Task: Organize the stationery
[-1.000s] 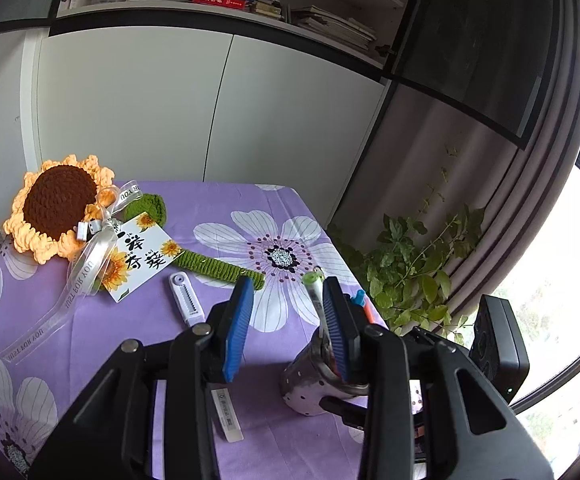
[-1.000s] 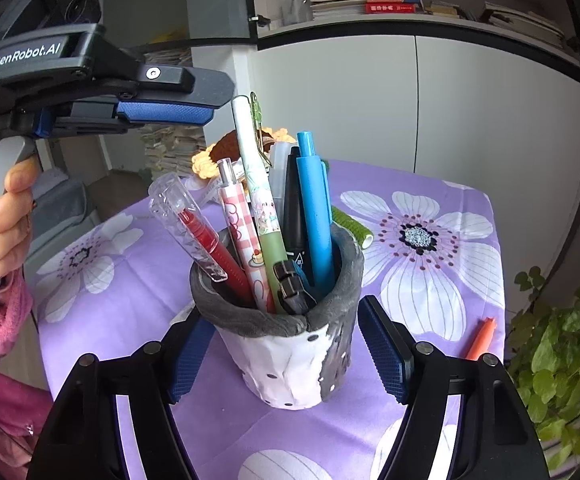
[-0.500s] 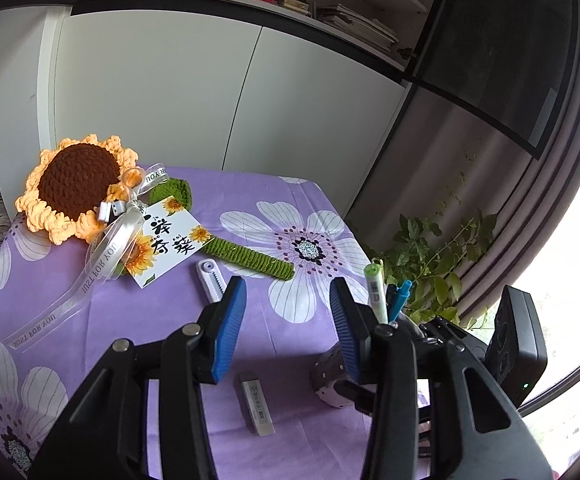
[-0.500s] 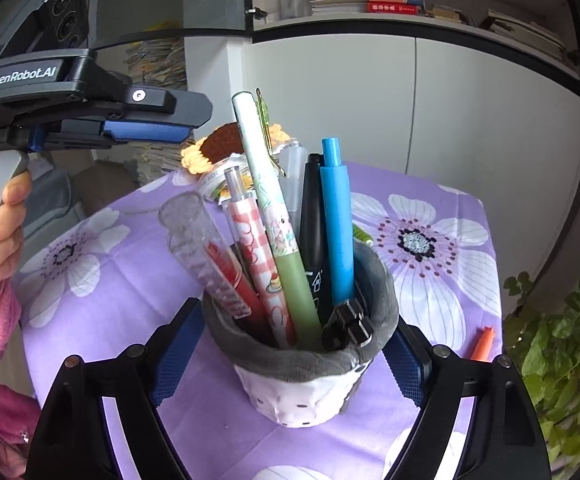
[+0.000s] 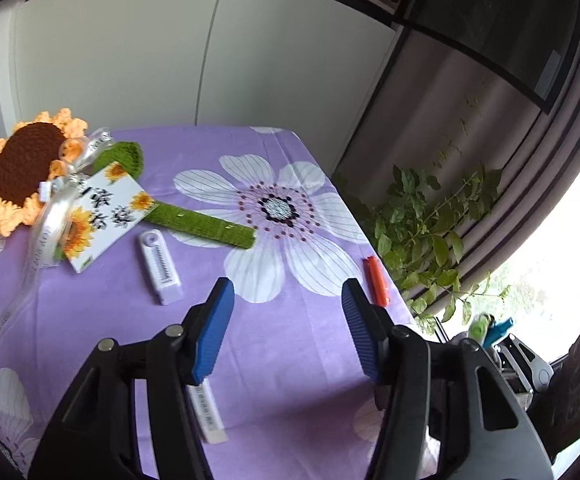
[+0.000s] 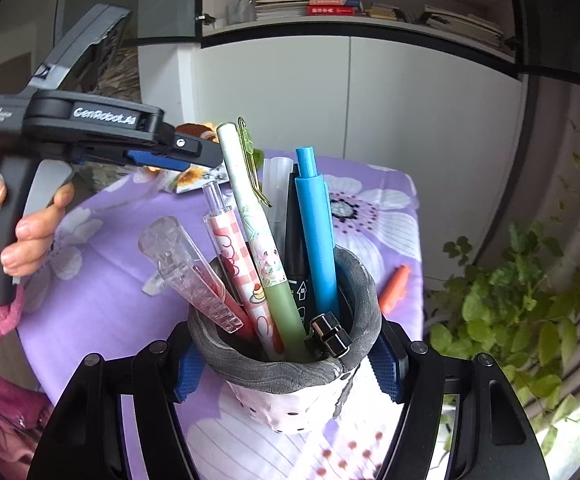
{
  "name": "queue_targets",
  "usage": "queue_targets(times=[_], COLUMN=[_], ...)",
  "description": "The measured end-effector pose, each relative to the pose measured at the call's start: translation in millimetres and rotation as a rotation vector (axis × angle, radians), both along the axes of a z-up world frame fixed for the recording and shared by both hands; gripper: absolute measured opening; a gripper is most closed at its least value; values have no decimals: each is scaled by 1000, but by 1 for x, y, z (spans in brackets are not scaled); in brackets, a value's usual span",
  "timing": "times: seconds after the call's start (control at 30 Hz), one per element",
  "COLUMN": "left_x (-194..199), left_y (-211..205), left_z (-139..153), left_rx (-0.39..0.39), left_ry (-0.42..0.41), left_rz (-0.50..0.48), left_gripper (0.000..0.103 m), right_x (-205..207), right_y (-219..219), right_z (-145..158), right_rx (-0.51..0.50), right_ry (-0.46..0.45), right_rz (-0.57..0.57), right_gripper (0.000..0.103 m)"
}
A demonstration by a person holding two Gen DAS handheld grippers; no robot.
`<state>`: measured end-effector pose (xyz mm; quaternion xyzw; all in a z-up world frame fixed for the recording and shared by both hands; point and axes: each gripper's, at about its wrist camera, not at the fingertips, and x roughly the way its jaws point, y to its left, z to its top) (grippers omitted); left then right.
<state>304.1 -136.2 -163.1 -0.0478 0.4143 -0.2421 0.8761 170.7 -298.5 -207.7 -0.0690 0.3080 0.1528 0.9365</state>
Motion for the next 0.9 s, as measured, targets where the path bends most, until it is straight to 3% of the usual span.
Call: queue_targets(times=[0.1, 0.33, 0.67, 0.73, 0.8, 0.9], left_x=[11, 34, 54, 54, 56, 60], left_y=[-40, -121, -155, -161, -168, -173], left_z=[-8, -32, -60, -61, -65, -74], left_rx=[11, 115, 177, 201, 233, 248], left_ry=[74, 160, 203, 186, 191, 225], left_rz=[-58, -118, -87, -89, -97, -101], left_gripper=[55, 54, 52, 45, 25, 20], right_x=[-18, -54, -57, -55, -52, -49], right_y=[-10, -34, -76, -81, -85, -88], right_z=[1, 9, 8, 7, 6, 5], right_rx=[-26, -22, 23, 36, 44, 54], right_ry=[10, -11, -14, -16, -20, -28], right_rz=[-33, -89, -233, -236, -234, -230], right_gripper=[70, 70, 70, 70, 70, 70])
